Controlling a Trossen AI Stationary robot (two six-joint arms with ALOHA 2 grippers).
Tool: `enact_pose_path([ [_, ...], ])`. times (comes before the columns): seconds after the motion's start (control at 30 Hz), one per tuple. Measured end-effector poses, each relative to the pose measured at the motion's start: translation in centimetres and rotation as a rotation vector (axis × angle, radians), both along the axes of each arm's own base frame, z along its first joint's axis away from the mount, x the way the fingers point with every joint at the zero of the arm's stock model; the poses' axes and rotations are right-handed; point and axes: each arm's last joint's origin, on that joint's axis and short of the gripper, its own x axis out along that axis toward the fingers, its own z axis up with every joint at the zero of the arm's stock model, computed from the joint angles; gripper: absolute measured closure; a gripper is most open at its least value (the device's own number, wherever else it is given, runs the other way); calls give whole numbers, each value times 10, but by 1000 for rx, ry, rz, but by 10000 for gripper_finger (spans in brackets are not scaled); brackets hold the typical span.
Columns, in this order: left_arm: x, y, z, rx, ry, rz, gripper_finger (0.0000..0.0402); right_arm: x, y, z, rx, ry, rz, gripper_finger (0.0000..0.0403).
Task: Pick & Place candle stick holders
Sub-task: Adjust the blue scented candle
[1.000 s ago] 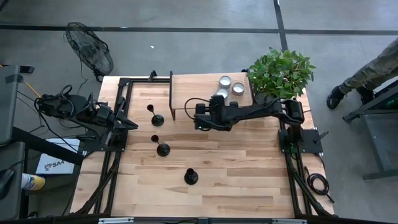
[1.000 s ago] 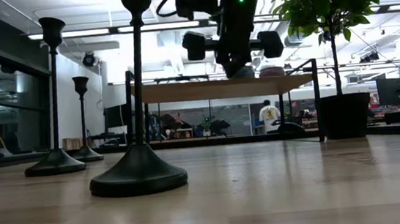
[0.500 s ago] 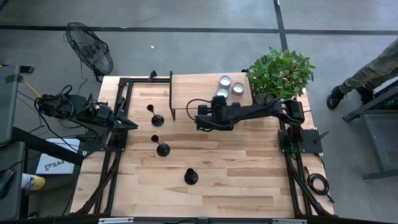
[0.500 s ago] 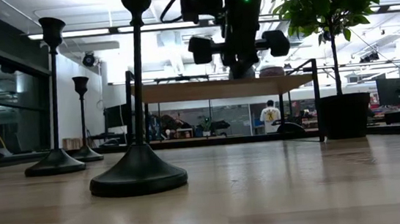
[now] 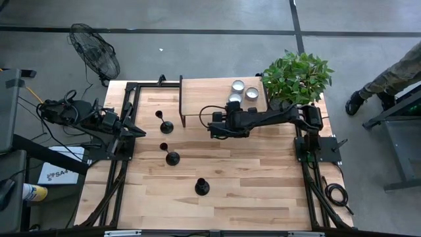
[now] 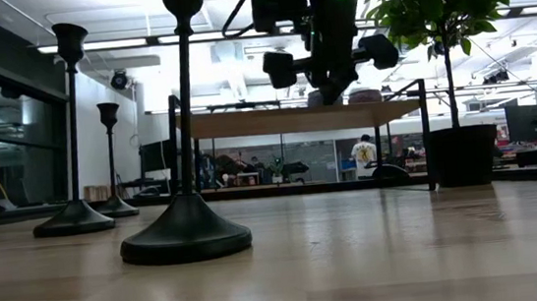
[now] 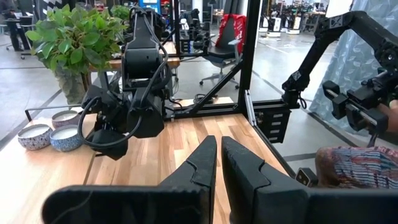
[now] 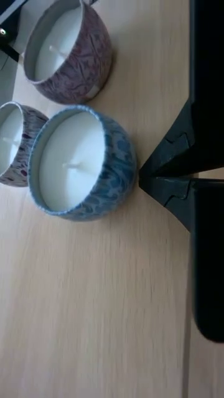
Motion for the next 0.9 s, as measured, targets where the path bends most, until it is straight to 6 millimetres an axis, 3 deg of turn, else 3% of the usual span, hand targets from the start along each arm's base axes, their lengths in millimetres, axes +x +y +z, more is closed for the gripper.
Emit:
enact_pose_path([
  [0.2, 0, 0, 0, 0, 0, 0, 376, -2, 2, 3, 13, -3, 5, 403],
  [0.53, 0, 0, 0, 0, 0, 0, 376, 7, 18, 19, -2, -162, 71, 403],
  [0.9, 0, 0, 0, 0, 0, 0, 376, 19, 5, 21, 39, -200, 128, 403],
])
